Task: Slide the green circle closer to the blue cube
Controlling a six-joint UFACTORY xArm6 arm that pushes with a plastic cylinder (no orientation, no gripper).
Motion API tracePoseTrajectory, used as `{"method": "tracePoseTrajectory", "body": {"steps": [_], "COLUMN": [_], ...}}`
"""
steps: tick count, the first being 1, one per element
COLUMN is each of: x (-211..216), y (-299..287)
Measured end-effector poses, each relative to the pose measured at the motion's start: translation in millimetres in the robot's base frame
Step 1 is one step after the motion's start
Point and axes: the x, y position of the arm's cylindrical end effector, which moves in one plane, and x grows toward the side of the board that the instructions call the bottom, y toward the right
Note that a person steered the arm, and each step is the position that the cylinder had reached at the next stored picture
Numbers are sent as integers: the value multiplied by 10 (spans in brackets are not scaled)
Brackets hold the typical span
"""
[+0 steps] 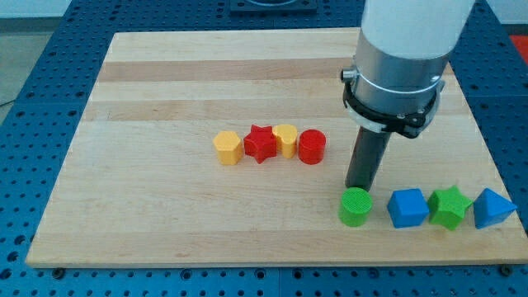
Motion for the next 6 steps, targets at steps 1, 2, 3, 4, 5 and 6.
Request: {"method": "tracePoseTrajectory", "body": {"steps": [1, 2, 3, 4, 5, 6], "x": [33, 33, 33, 150, 317, 317], "y": [0, 0, -268, -637, -702, -528]}}
